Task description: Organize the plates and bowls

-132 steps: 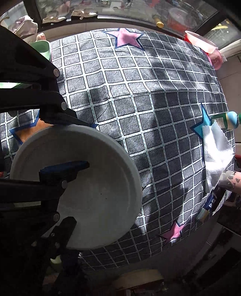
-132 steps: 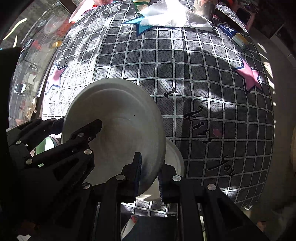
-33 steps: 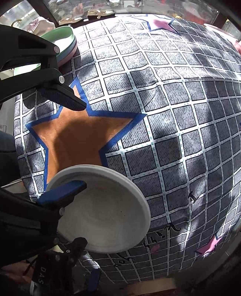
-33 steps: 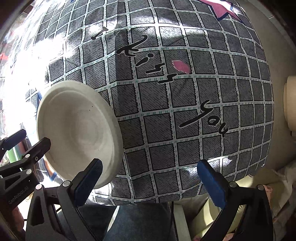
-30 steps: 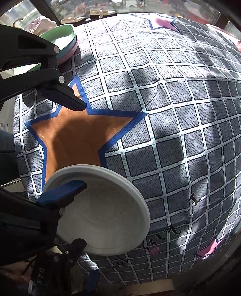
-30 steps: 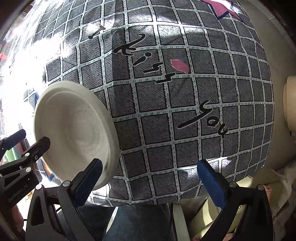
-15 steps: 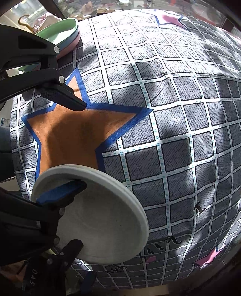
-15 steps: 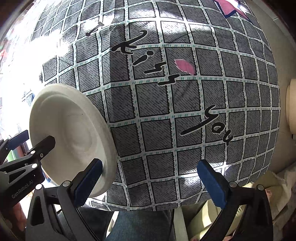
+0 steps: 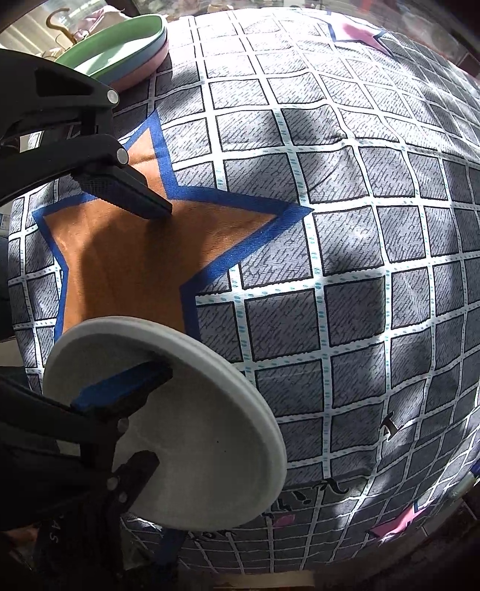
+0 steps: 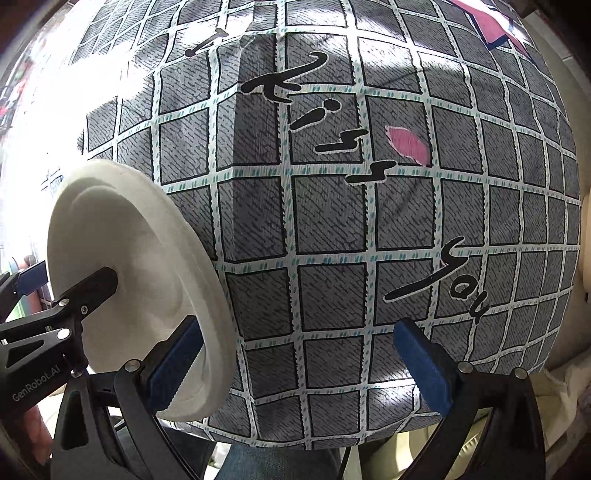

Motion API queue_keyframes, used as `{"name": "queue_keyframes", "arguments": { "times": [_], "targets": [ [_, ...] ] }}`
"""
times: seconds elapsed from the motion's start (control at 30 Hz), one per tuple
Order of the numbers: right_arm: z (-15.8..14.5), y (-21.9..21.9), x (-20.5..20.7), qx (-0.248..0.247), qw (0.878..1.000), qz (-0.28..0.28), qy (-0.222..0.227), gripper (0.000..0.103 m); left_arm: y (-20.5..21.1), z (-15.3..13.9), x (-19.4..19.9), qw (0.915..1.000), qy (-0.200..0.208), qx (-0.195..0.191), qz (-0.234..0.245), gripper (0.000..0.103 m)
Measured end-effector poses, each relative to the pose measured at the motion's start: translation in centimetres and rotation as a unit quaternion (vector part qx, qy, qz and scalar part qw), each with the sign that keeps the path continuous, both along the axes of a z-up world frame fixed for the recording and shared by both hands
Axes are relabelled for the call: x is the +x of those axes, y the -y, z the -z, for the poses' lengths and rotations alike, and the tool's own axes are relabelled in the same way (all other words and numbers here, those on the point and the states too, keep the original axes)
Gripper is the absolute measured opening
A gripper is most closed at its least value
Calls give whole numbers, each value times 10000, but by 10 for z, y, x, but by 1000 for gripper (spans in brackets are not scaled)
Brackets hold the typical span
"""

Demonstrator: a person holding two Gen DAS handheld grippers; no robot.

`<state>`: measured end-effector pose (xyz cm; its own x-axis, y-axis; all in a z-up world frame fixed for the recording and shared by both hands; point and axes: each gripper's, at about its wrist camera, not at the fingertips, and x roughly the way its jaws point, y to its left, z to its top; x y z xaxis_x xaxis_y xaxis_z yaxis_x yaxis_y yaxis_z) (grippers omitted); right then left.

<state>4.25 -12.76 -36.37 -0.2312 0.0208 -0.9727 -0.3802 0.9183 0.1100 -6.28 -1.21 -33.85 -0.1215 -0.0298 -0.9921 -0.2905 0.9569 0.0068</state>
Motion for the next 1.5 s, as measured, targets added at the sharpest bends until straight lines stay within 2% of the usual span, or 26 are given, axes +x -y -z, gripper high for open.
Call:
{"name": "queue_keyframes", "arguments": {
  "times": [0.13, 0.2, 0.23, 0.3, 0.33, 0.37, 0.43, 0.47, 0.5, 0.53, 0.73, 0.93, 1.43, 1.5],
  "targets": [
    [-5, -9, -4, 105, 9994, -152, 309, 102, 4, 2, -1, 10000, 43, 13, 66, 83],
    [-5, -14, -7, 248, 9988, -269, 316, 88, 7, 3, -2, 9999, 38, -27, 106, 82],
    [-2, -18, -8, 281, 9988, -317, 265, 71, 10, 4, -2, 9999, 39, -41, 126, 82],
    [3, -25, -12, 367, 9986, -341, 165, 62, 15, 5, -3, 9998, 82, -44, 201, 77],
    [4, -30, -13, 440, 9983, -353, 131, 52, 17, 6, -3, 9996, 105, -73, 256, 74],
    [6, -34, -14, 488, 9981, -376, 100, 43, 20, 6, -3, 9993, 125, -123, 327, 67],
    [11, -47, -19, 522, 9974, -490, 31, 38, 28, 8, 0, 9986, 139, -231, 455, 55],
    [13, -55, -21, 523, 9972, -537, 25, 32, 30, 9, 0, 9982, 147, -290, 512, 47],
    [15, -60, -22, 484, 9973, -552, 38, 32, 33, 11, 0, 9977, 145, -358, 550, 38],
    [18, -63, -23, 457, 9975, -544, 9, 32, 34, 12, 0, 9974, 129, -420, 563, 35],
    [26, -77, -24, 354, 9973, -642, -64, 32, 30, 17, -9, 9975, 154, -429, 537, 35],
    [45, -115, -57, 340, 9957, -840, -173, 32, 11, 26, -39, 9986, 99, -418, 325, 35],
    [86, -244, -138, 347, 9865, -1581, -252, 32, -56, 46, -114, 9990, 97, -382, -213, 35],
    [96, -259, -139, 333, 9851, -1666, -250, 32, -71, 55, -130, 9988, 92, -415, -255, 35]
  ]
}}
